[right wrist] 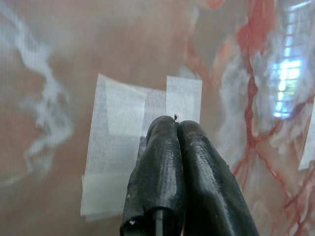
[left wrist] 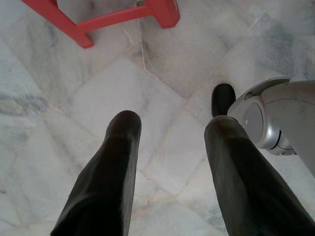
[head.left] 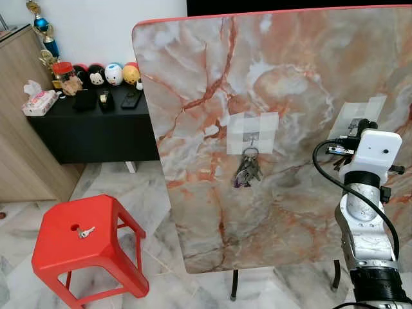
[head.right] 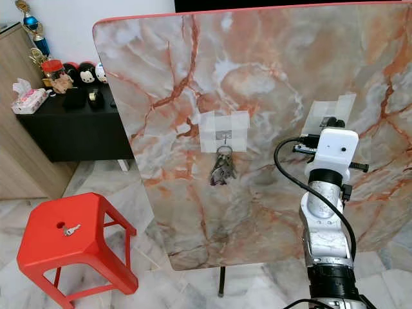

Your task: Hang keys on a hook

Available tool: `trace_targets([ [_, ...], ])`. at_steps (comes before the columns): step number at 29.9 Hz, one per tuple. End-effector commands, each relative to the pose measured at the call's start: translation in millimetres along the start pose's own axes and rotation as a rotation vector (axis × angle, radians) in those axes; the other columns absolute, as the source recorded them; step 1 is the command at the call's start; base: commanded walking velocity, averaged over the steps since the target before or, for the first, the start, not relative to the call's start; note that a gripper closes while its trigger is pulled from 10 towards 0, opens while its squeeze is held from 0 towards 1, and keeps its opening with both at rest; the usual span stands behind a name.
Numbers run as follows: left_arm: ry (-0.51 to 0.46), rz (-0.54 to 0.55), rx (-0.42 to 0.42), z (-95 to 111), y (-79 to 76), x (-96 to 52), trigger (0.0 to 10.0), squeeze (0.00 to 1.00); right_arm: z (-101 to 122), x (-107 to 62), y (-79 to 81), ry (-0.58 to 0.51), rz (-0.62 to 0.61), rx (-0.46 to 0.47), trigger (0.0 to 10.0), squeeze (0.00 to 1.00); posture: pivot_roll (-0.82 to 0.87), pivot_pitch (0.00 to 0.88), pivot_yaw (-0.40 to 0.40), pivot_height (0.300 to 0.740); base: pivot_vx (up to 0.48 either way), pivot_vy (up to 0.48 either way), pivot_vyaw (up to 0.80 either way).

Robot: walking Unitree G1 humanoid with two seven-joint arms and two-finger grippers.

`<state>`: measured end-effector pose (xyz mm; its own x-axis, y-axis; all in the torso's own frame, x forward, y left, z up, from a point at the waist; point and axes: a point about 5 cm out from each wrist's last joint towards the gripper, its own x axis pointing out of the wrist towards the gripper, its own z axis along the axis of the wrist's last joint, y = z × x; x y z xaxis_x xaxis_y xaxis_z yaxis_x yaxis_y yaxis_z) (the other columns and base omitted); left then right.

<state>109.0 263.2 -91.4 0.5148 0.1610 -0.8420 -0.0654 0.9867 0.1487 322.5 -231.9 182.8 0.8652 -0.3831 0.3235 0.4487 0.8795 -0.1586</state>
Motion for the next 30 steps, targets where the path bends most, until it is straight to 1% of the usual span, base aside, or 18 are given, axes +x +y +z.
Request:
trace_targets([
  [1, 0.011, 0.013, 0.014, -2, 6.3, -1.3, 10.0, 0.00, 5, 5.1, -1.0, -0.019, -0.003, -0.008, 10.0, 0.00, 0.13, 0.000, 0.038, 0.740, 0.000, 0.000, 0.00],
  [19, 0.006, 0.018, 0.012, -1, 6.8, -1.1, 10.0, 0.00, 5, 13.7, 3.7, -0.012, 0.005, -0.009, 10.0, 0.00, 0.14, 0.000, 0.037, 0.740, 0.000, 0.000, 0.00],
  [30, 0.005, 0.021, 0.011, -1, 7.2, -1.2, 10.0, 0.00, 5, 16.0, 6.0, -0.011, 0.016, -0.008, 10.0, 0.00, 0.14, 0.000, 0.038, 0.740, 0.000, 0.000, 0.00],
])
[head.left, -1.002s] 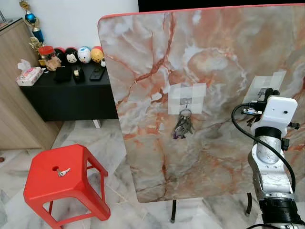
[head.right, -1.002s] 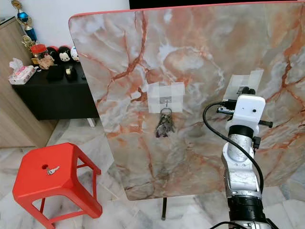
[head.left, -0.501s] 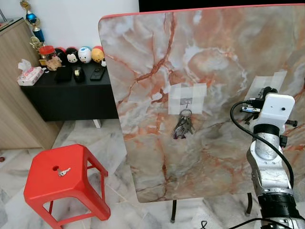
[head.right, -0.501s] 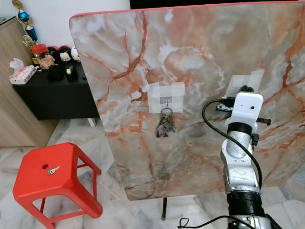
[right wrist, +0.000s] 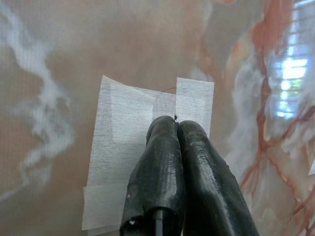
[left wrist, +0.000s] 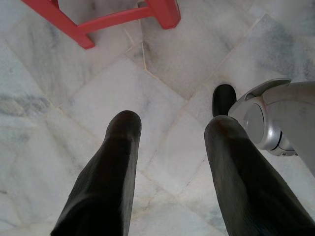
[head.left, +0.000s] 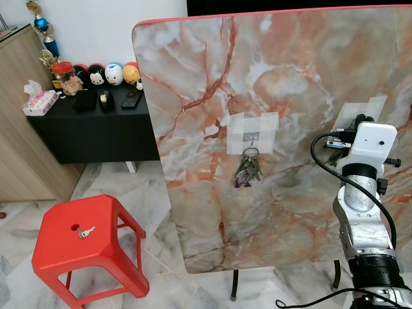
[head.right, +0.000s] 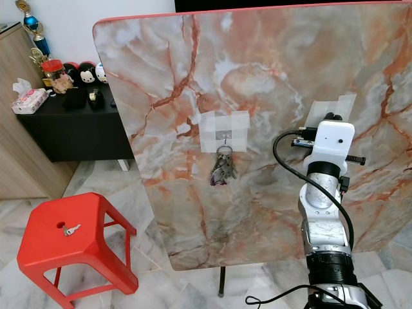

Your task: Hang keys on a hook

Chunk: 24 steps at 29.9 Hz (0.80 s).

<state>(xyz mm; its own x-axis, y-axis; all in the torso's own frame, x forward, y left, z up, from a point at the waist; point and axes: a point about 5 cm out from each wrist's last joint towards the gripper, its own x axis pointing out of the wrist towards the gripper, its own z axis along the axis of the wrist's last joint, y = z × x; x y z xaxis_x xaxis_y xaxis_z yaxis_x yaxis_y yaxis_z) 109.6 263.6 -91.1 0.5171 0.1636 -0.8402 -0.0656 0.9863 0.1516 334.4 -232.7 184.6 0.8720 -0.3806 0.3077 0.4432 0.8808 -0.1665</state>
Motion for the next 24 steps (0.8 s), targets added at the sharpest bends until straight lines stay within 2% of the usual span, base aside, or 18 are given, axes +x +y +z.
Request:
trace_targets([
  [1, 0.008, 0.018, 0.009, -1, 7.0, -1.3, 10.0, 0.00, 8, 6.1, 2.2, -0.030, 0.011, -0.002, 10.0, 0.00, 0.14, 0.000, 0.039, 0.740, 0.000, 0.000, 0.00],
  [14, 0.003, 0.022, 0.003, -1, 7.6, -1.5, 10.0, 0.00, 13, 14.0, 12.0, -0.037, 0.047, 0.008, 10.0, 0.00, 0.14, 0.000, 0.041, 0.740, 0.000, 0.000, 0.00],
  [24, 0.004, 0.021, 0.004, -2, 8.0, -1.6, 10.0, 0.00, 1, 9.5, 12.3, 0.020, 0.054, -0.019, 10.0, 0.00, 0.14, 0.000, 0.042, 0.740, 0.000, 0.000, 0.00],
])
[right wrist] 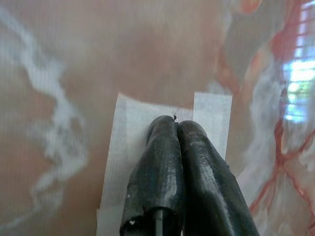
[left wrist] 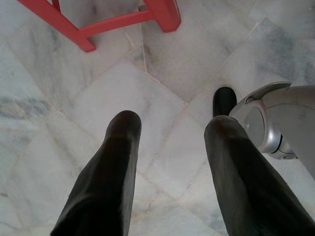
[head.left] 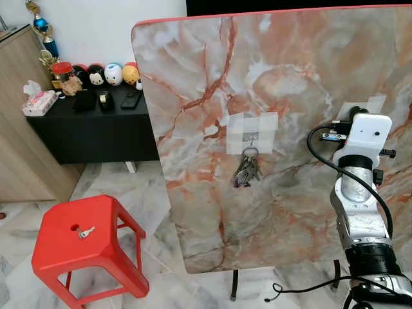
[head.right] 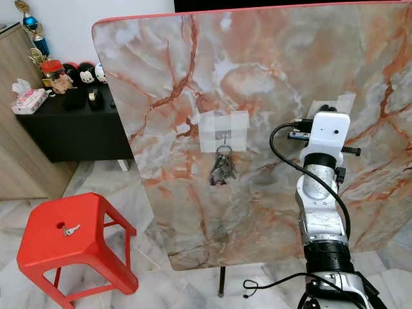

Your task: Hang keys on a hook

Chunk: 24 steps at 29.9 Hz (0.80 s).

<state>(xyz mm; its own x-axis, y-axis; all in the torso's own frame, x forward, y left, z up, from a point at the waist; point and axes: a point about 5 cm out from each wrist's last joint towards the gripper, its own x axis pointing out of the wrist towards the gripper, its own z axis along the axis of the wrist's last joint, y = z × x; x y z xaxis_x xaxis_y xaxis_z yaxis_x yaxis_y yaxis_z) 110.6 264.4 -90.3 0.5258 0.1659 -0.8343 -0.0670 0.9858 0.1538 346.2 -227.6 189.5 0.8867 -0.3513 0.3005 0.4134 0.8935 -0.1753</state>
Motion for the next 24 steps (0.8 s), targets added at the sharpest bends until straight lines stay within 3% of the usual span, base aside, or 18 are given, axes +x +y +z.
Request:
trace_targets([
  [1, 0.014, 0.019, 0.005, -3, 7.2, -1.6, 10.0, 0.00, -3, -0.4, 3.5, 0.021, 0.022, -0.020, 10.0, 0.00, 0.14, 0.000, 0.043, 0.740, 0.000, 0.000, 0.00],
  [24, 0.014, 0.023, 0.009, -3, 8.1, -1.7, 10.0, 0.00, -12, -8.3, 16.7, 0.074, 0.119, -0.034, 10.0, 0.00, 0.14, 0.000, 0.045, 0.740, 0.000, 0.000, 0.00],
])
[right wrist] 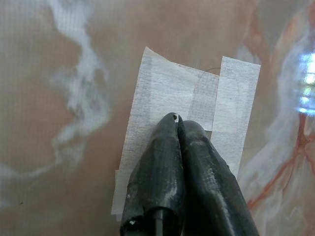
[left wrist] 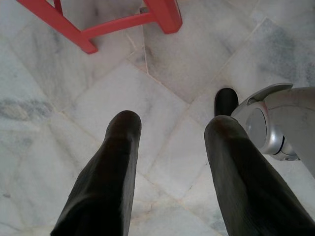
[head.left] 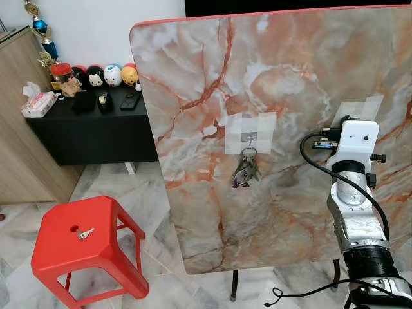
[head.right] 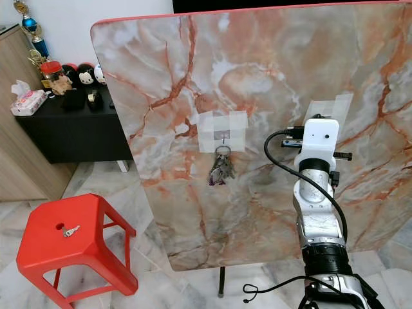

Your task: Hang keys on a hook

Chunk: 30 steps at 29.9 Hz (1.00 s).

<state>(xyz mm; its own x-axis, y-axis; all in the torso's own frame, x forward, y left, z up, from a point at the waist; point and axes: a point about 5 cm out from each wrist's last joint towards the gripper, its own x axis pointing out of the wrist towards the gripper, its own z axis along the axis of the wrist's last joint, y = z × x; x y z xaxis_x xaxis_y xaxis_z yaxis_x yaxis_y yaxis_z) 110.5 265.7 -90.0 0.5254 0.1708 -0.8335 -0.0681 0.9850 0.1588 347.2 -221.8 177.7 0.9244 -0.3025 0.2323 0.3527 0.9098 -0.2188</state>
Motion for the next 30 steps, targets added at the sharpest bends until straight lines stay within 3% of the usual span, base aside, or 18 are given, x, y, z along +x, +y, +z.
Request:
trace_targets([
  [1, 0.014, 0.018, 0.008, -3, 6.8, -1.5, 10.0, 0.00, -2, -2.5, 9.2, 0.015, 0.046, -0.009, 10.0, 0.00, 0.14, 0.000, 0.045, 0.740, 0.000, 0.000, 0.00],
  [4, 0.014, 0.019, 0.009, -3, 6.9, -1.5, 10.0, 0.00, -1, -1.9, 9.2, 0.005, 0.057, 0.003, 10.0, 0.00, 0.14, 0.000, 0.045, 0.740, 0.000, 0.000, 0.00],
  [5, 0.014, 0.019, 0.009, -3, 7.0, -1.5, 10.0, 0.00, 0, -1.9, 9.3, 0.003, 0.058, 0.004, 10.0, 0.05, 0.14, 0.000, 0.045, 0.740, 0.000, 0.000, 0.00],
  [6, 0.014, 0.019, 0.009, -3, 7.1, -1.5, 10.0, 0.00, 2, -2.4, 11.7, -0.012, 0.081, 0.013, 10.0, 1.00, 0.14, 0.000, 0.045, 0.740, 0.000, 0.000, 0.00],
  [17, 0.015, 0.017, 0.008, -3, 6.4, -1.6, 10.0, 0.00, 14, -19.6, 39.7, -0.148, 0.324, -0.055, 10.0, 1.00, 0.14, 0.000, 0.041, 0.740, 0.000, 0.000, 0.00],
  [21, 0.015, 0.013, 0.006, -3, 5.6, -1.6, 10.0, 0.00, 8, -37.1, 53.0, -0.161, 0.500, -0.068, 10.0, 0.99, 0.14, 0.000, 0.037, 0.740, 0.000, 0.000, 0.00],
  [22, 0.015, 0.013, 0.005, -3, 5.5, -1.6, 10.0, 0.00, 7, -38.9, 53.9, -0.152, 0.519, -0.070, 10.0, 0.90, 0.14, 0.000, 0.037, 0.740, 0.000, 0.000, 0.00],
  [23, 0.016, 0.013, 0.005, -4, 5.5, -1.6, 10.0, 0.00, -1, -42.5, 55.7, -0.110, 0.555, -0.078, 10.0, 0.14, 0.13, 0.000, 0.035, 0.740, 0.000, 0.000, 0.00],
  [24, 0.016, 0.013, 0.005, -4, 5.4, -1.6, 10.0, 0.00, -6, -44.7, 56.6, -0.080, 0.577, -0.083, 10.0, 0.14, 0.13, 0.000, 0.035, 0.740, 0.000, 0.000, 0.00],
  [25, 0.016, 0.012, 0.005, -4, 5.0, -1.5, 10.0, 0.00, -28, -50.8, 55.8, 0.026, 0.603, -0.112, 10.0, 0.00, 0.13, 0.000, 0.034, 0.740, 0.000, 0.000, 0.00],
  [26, 0.016, 0.012, 0.005, -4, 5.0, -1.5, 10.0, 0.00, -28, -50.8, 55.8, 0.026, 0.603, -0.112, 10.0, 0.00, 0.13, 0.000, 0.034, 0.740, 0.000, 0.000, 0.00],
  [27, 0.017, 0.008, 0.006, -4, 4.5, -1.4, 10.0, 0.00, -58, -58.7, 51.1, 0.164, 0.589, -0.128, 10.0, 0.00, 0.12, 0.000, 0.034, 0.740, 0.000, 0.000, 0.00],
  [30, 0.018, 0.005, 0.007, -4, 3.9, -1.3, 10.0, 0.00, -92, -70.5, 42.9, 0.298, 0.521, -0.118, 10.0, 0.00, 0.12, 0.000, 0.033, 0.740, 0.000, 0.000, 0.00],
])
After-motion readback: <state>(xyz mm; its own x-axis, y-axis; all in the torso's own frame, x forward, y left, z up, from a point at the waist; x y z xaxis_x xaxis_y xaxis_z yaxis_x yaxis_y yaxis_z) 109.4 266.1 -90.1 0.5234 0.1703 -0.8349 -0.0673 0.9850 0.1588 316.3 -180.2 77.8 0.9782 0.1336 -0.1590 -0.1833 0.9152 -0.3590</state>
